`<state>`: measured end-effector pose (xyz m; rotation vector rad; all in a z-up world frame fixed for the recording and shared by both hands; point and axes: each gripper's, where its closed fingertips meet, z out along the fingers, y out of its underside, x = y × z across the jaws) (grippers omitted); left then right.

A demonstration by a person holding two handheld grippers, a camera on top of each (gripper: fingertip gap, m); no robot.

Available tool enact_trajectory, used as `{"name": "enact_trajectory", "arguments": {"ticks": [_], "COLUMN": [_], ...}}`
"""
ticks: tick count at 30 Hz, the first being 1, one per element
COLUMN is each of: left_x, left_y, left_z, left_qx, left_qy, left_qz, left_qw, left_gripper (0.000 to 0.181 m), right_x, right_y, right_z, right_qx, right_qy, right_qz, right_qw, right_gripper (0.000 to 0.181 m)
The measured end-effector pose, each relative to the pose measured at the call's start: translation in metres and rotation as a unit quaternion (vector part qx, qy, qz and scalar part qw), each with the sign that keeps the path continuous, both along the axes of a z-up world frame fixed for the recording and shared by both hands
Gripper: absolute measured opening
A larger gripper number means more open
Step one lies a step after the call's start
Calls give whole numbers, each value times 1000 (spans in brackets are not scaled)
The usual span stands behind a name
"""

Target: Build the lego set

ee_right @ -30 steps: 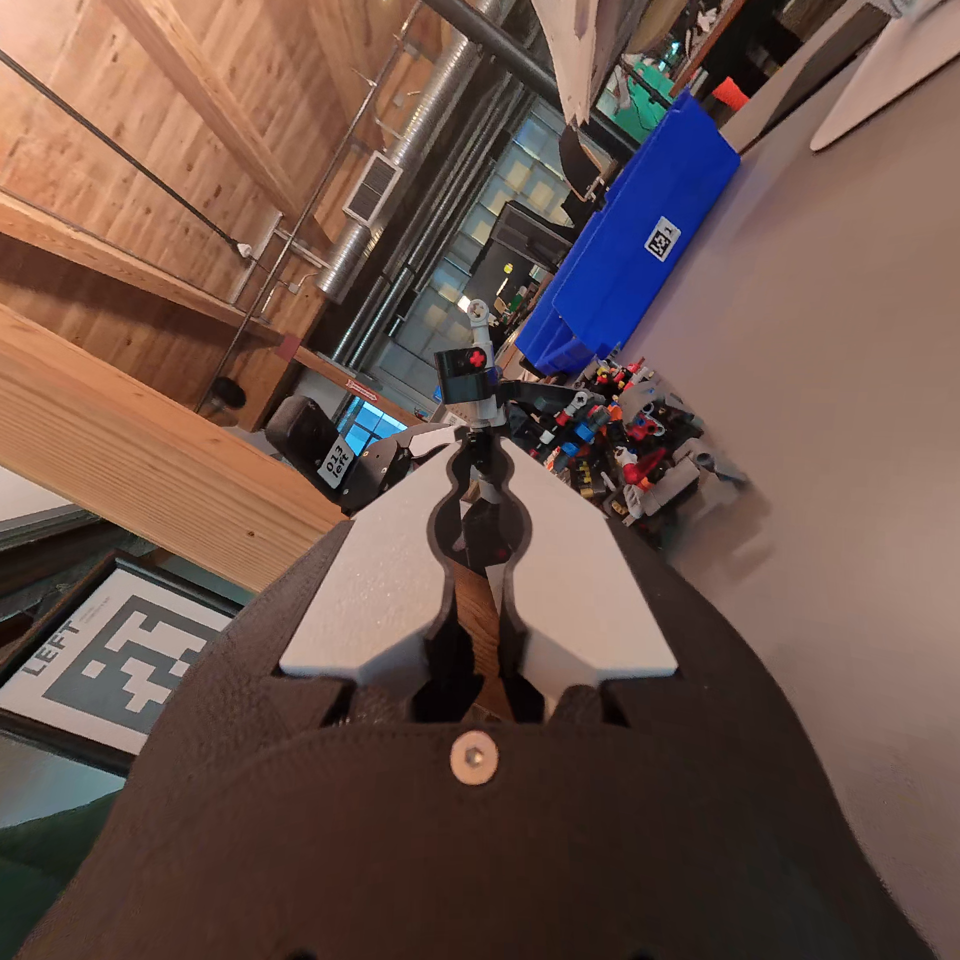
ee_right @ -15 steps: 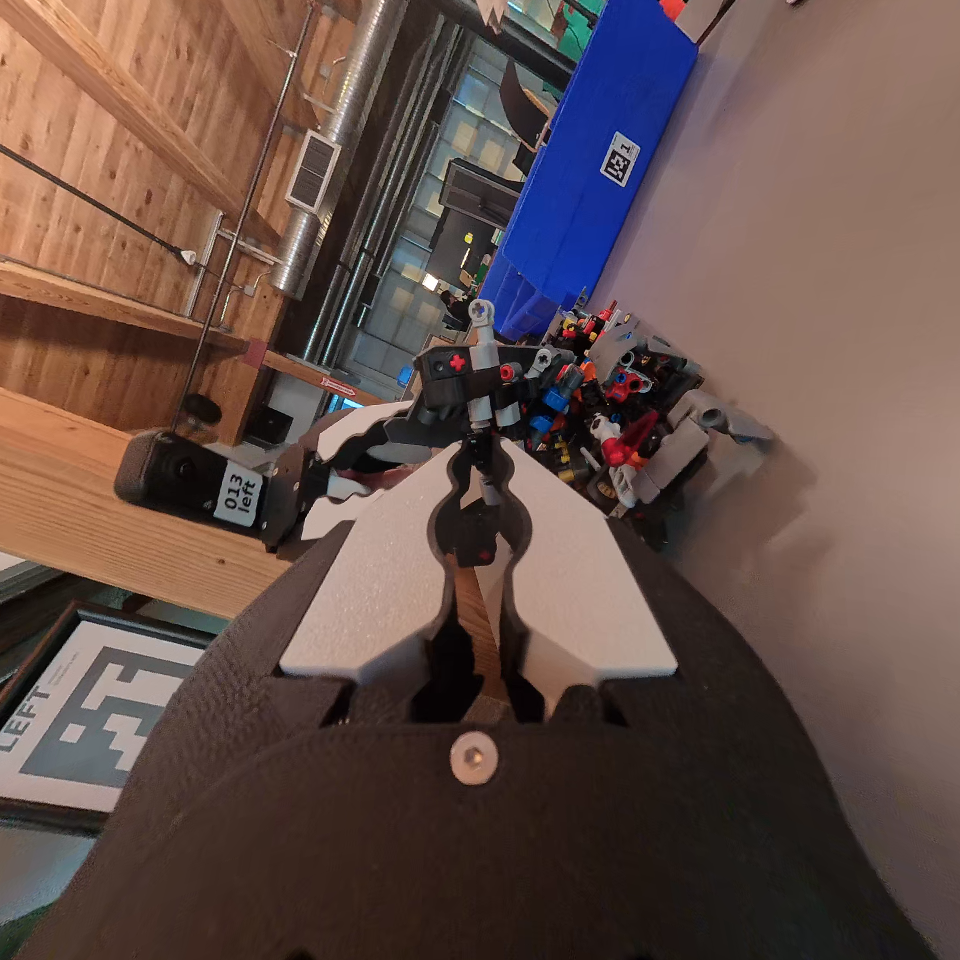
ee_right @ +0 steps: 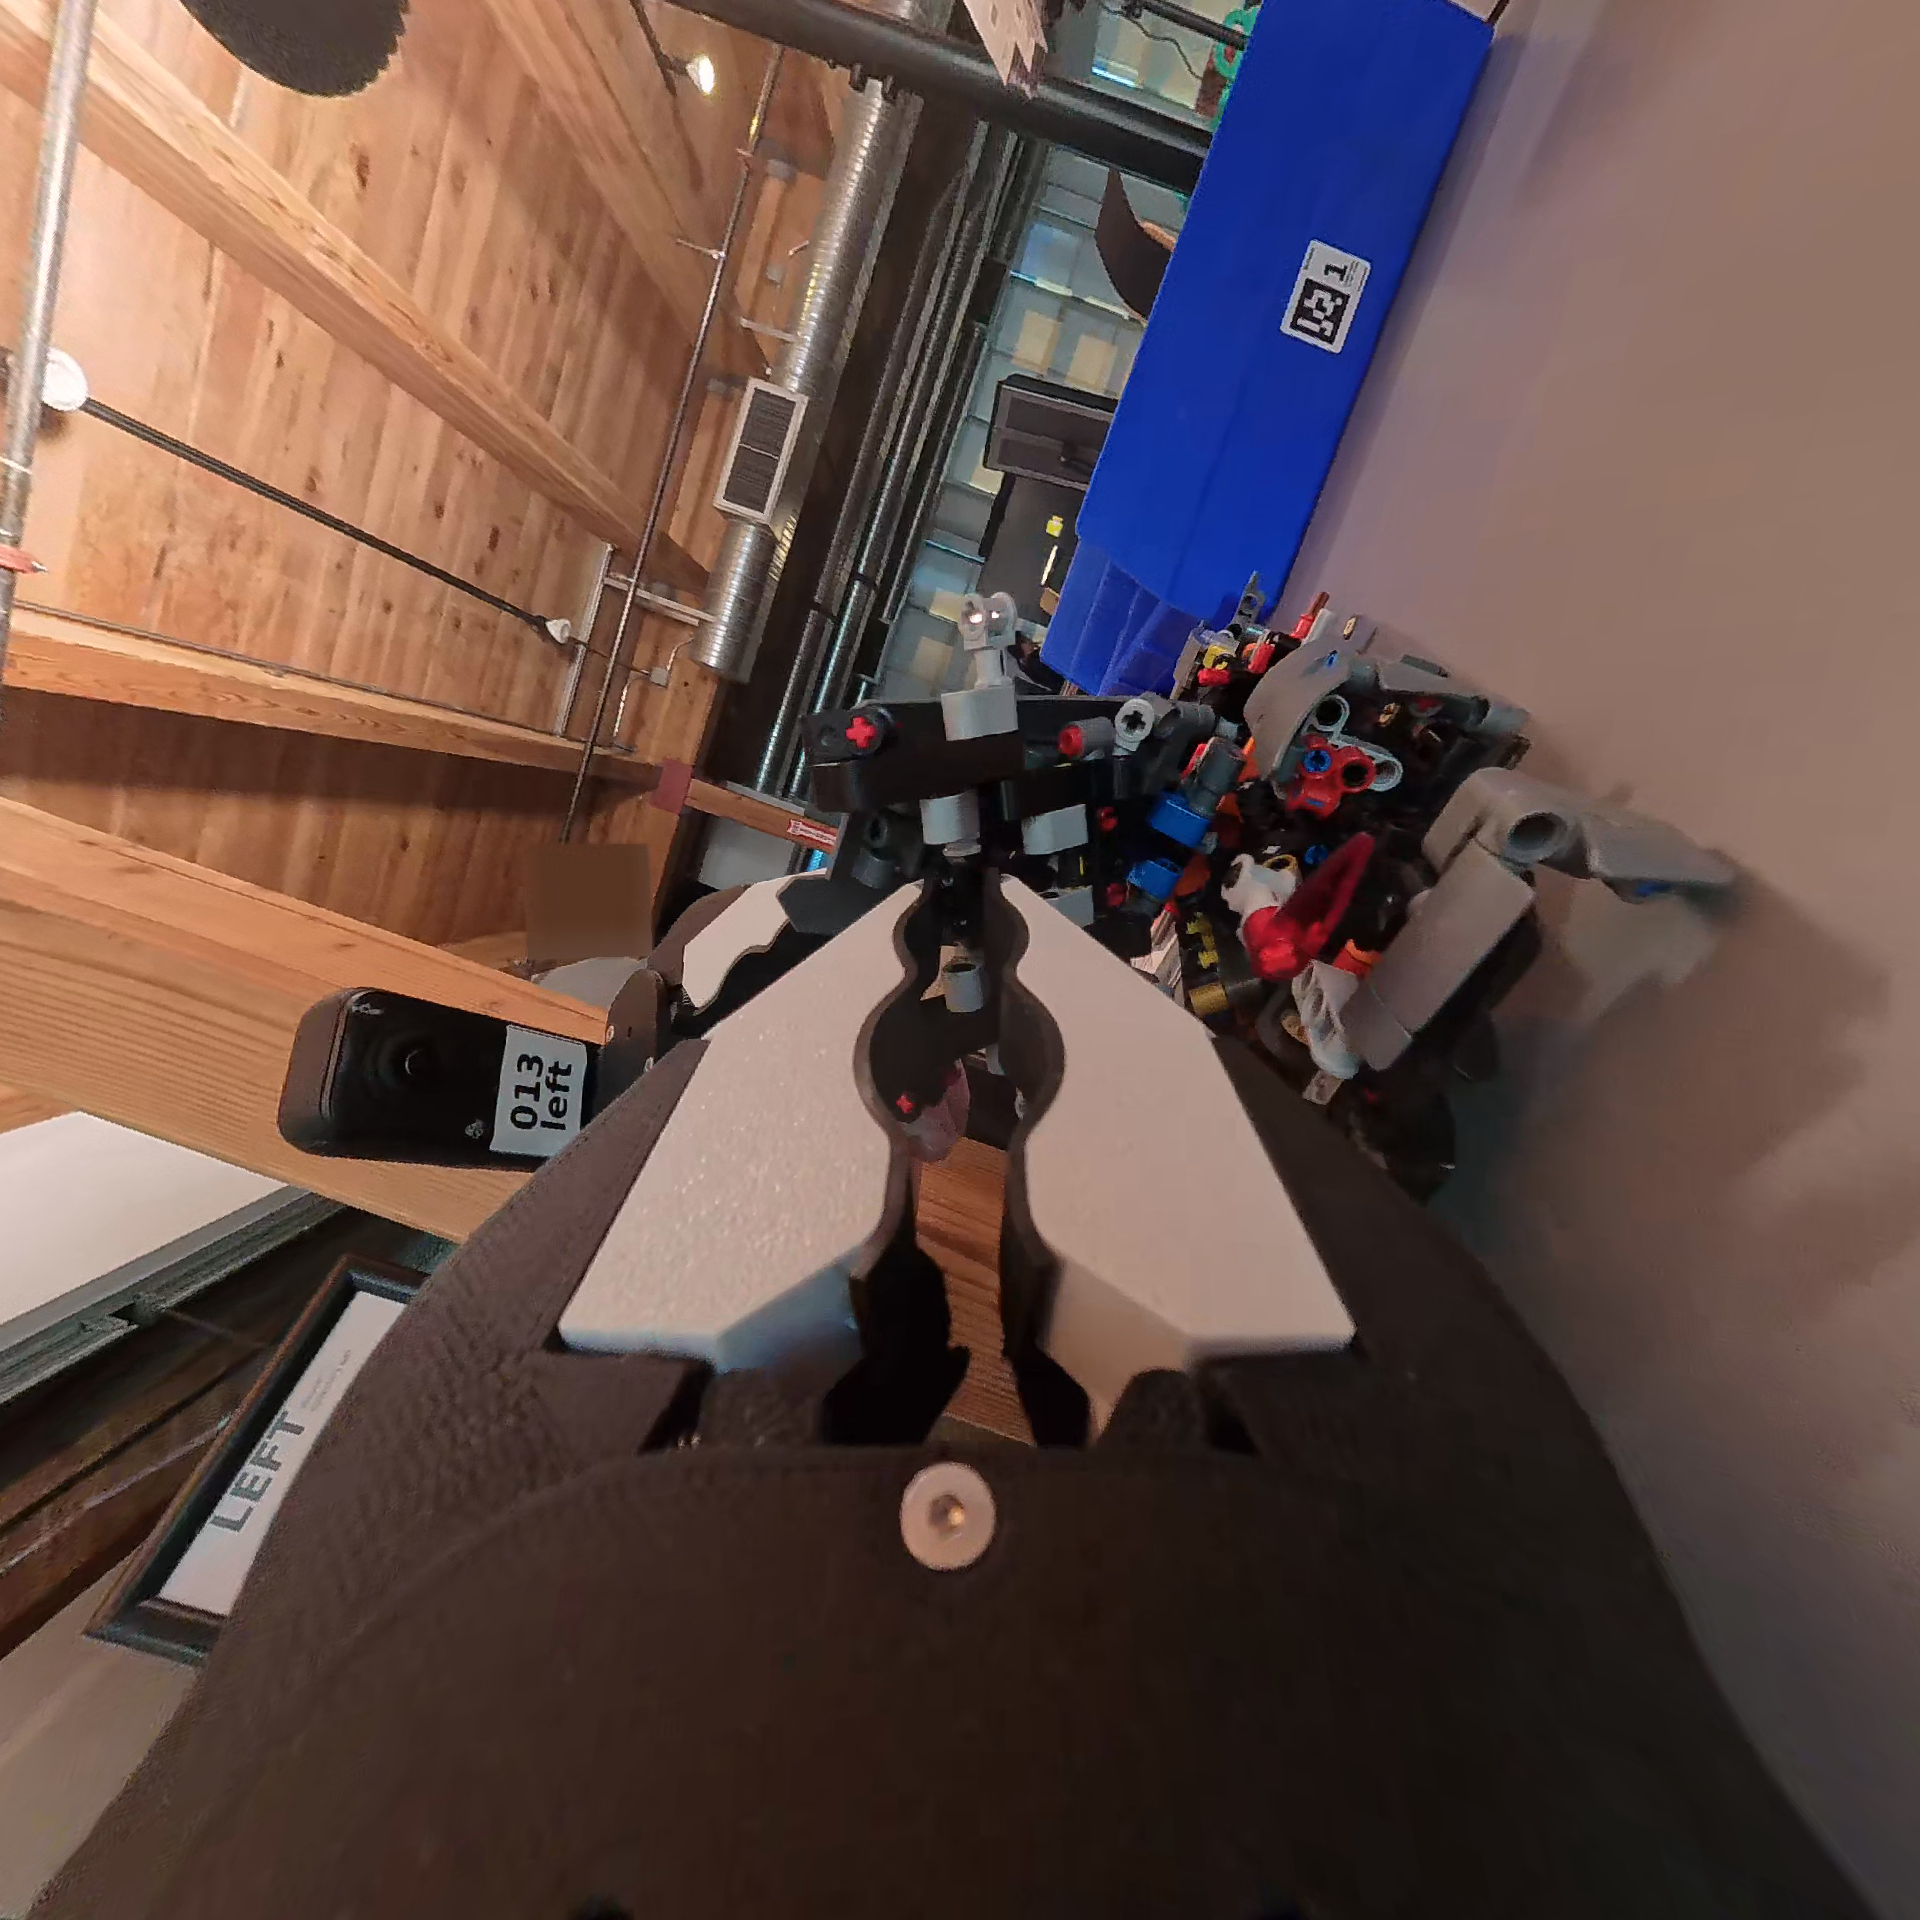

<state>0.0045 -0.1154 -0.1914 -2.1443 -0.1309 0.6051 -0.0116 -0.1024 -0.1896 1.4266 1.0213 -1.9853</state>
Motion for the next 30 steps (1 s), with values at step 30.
{"name": "enact_trajectory", "arguments": {"ticks": [30], "left_x": [-5], "left_y": [6], "left_z": [0], "left_qx": [-71], "left_qy": [156], "left_qz": [73], "left_qw": [983], "left_gripper": [55], "right_x": [-8], "right_y": [0], "right_z": [3], "right_qx": [-20], "right_qy": [-4], "right_qz": [-24], "right_qw": [999], "right_gripper": [5]}}
